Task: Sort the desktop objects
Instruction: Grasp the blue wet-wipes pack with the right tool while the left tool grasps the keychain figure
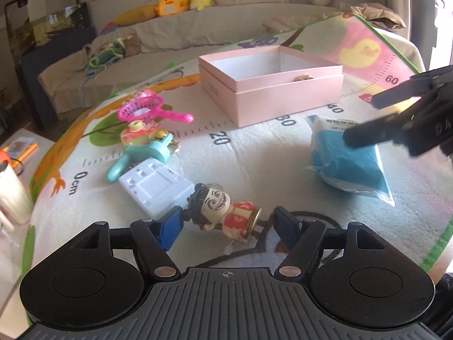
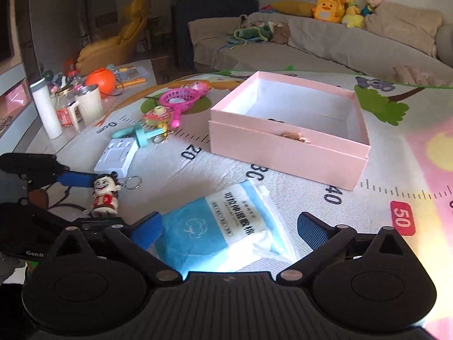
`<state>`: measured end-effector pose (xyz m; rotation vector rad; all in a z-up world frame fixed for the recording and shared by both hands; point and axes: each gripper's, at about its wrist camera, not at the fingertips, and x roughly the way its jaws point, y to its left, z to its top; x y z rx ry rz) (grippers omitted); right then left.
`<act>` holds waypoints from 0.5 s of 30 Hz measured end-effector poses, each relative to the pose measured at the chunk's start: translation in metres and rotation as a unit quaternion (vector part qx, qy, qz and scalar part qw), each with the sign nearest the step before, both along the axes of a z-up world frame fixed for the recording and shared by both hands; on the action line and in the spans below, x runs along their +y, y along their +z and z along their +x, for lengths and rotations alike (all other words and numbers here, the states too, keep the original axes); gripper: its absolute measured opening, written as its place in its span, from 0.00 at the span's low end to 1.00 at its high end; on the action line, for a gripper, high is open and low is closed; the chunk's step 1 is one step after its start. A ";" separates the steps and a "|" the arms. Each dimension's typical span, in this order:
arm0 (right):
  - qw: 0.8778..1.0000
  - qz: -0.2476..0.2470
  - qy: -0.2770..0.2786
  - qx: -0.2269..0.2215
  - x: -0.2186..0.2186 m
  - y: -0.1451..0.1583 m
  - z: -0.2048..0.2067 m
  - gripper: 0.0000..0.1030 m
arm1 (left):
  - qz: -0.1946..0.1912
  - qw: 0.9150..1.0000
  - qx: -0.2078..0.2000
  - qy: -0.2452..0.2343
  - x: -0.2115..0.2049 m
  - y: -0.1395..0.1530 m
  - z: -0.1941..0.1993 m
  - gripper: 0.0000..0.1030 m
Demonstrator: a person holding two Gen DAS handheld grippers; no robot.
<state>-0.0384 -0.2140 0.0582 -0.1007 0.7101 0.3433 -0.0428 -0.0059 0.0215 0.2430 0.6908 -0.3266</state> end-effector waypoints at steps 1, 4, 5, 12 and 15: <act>1.000 0.006 -0.013 -0.008 -0.007 0.005 -0.001 0.98 | 0.003 1.000 0.000 0.008 0.004 0.001 0.000 0.74; 0.996 0.045 -0.067 -0.026 -0.041 0.022 -0.008 1.00 | -0.011 1.000 0.013 0.024 0.018 0.002 0.004 0.89; 0.994 0.059 -0.086 -0.023 -0.054 0.026 -0.011 1.00 | -0.016 0.999 0.014 0.025 0.020 0.003 0.004 0.92; 0.972 0.178 -0.117 0.102 -0.058 -0.002 -0.003 1.00 | -0.025 1.000 0.013 0.000 0.012 0.004 -0.002 0.94; 0.974 0.161 -0.102 0.125 -0.015 -0.019 0.014 0.99 | -0.011 1.000 0.011 -0.009 0.008 0.001 -0.007 0.94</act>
